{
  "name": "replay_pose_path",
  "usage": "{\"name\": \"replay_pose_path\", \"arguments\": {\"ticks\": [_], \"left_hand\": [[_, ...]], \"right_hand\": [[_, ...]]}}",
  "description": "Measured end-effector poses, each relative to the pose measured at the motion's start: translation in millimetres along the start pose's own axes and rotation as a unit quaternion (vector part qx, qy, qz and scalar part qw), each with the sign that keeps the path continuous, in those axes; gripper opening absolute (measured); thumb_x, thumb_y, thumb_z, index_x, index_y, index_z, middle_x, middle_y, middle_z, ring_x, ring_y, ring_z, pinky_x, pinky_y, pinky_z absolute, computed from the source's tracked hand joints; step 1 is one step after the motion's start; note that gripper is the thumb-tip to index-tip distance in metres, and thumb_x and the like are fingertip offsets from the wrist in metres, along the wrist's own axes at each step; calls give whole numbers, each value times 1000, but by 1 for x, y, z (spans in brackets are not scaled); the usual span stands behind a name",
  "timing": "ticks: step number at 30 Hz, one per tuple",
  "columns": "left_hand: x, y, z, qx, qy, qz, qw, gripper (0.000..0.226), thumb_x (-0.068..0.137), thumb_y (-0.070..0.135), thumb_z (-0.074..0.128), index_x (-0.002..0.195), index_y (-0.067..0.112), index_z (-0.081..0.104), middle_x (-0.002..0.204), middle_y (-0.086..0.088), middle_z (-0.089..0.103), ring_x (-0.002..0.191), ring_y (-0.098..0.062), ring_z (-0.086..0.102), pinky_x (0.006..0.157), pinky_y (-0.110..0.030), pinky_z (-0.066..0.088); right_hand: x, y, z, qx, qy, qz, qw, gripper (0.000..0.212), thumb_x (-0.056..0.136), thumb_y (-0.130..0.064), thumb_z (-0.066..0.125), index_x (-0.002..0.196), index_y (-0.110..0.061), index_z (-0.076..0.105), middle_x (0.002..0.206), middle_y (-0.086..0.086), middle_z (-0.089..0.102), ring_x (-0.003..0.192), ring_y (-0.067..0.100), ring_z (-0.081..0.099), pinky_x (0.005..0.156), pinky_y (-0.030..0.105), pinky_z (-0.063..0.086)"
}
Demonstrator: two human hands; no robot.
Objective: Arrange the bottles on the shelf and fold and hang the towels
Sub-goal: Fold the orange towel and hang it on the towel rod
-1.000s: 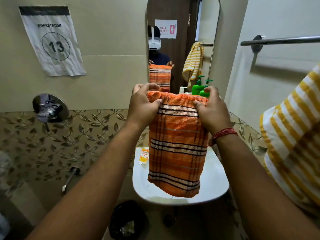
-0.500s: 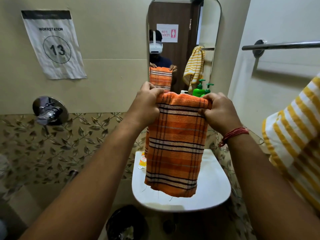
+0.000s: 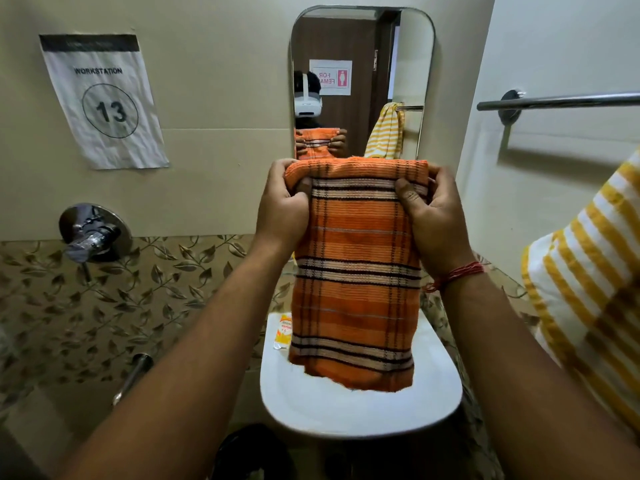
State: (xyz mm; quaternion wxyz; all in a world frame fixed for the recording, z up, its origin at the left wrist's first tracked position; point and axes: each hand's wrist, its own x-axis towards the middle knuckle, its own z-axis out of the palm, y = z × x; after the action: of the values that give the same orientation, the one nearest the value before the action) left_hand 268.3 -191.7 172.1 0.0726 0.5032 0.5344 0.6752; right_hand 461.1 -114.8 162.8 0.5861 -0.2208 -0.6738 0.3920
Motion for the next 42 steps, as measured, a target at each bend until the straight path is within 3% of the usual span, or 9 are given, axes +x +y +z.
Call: {"name": "replay_pose_path", "arguments": {"ticks": [3, 6, 10, 13, 17, 26, 32, 37, 42], "left_hand": [[3, 4, 6, -38, 63, -10, 997, 16, 103, 16, 45, 117, 22, 51, 94, 3, 59, 78, -10, 60, 60, -19, 48], [7, 11, 10, -36, 105, -5, 994, 21, 103, 12, 46, 123, 17, 51, 96, 9, 58, 83, -3, 57, 63, -9, 47], [13, 9, 3, -82, 60, -28, 994, 33, 101, 27, 56, 132, 18, 47, 111, -2, 66, 94, -15, 67, 73, -22, 56], [13, -12, -10, -213, -86, -115, 967, 61, 92, 42, 66, 139, 11, 45, 126, -14, 67, 113, -31, 68, 93, -47, 57], [-17, -40, -6, -237, -233, -212, 919, 73, 81, 40, 73, 140, 5, 48, 126, -13, 69, 120, -34, 64, 97, -42, 55], [-17, -40, 9, -234, -128, -161, 950, 22, 95, 8, 62, 118, 8, 61, 106, -10, 75, 97, -26, 73, 76, -32, 60], [-9, -37, 13, -214, -97, -134, 963, 27, 98, 13, 60, 124, 12, 57, 110, -2, 72, 99, -16, 71, 75, -22, 59], [1, -47, 19, -222, -140, -112, 958, 29, 97, 18, 60, 125, 14, 57, 104, 4, 76, 95, -11, 73, 72, -20, 56], [25, -50, 37, -221, -185, -85, 954, 38, 96, 24, 62, 132, 14, 54, 120, -3, 72, 110, -19, 70, 93, -35, 56]], "right_hand": [[-3, 3, 0, 170, -118, 67, 976, 57, 93, -18, 65, 142, -11, 37, 132, 17, 60, 117, 32, 65, 94, 49, 55], [-12, 14, 7, 151, -191, 86, 966, 64, 86, -10, 69, 143, -8, 39, 133, 19, 61, 120, 35, 62, 99, 51, 52], [-17, 21, 15, 176, -80, 98, 976, 45, 88, -3, 67, 132, -2, 54, 124, 20, 67, 113, 37, 66, 99, 59, 50], [-16, 15, 14, 189, -23, 112, 975, 35, 92, 0, 62, 126, 3, 58, 119, 24, 68, 107, 40, 68, 93, 53, 55], [-8, 8, 11, 185, 23, 132, 974, 32, 91, -2, 64, 123, -1, 60, 117, 20, 70, 104, 35, 69, 87, 43, 59], [3, 23, -1, 133, 42, 152, 979, 47, 87, -14, 73, 130, -11, 53, 119, 10, 70, 108, 30, 69, 90, 47, 58], [-9, 24, 1, 217, -88, 179, 956, 60, 87, -10, 71, 139, -14, 42, 128, 16, 65, 112, 34, 67, 88, 48, 58], [-8, 22, 0, 52, 22, 94, 994, 63, 84, -9, 76, 138, -21, 45, 124, 3, 67, 110, 21, 68, 92, 43, 57], [-2, 12, -6, -37, 93, 47, 994, 67, 83, -14, 79, 139, -24, 45, 127, -3, 65, 113, 14, 66, 98, 41, 54]]}}
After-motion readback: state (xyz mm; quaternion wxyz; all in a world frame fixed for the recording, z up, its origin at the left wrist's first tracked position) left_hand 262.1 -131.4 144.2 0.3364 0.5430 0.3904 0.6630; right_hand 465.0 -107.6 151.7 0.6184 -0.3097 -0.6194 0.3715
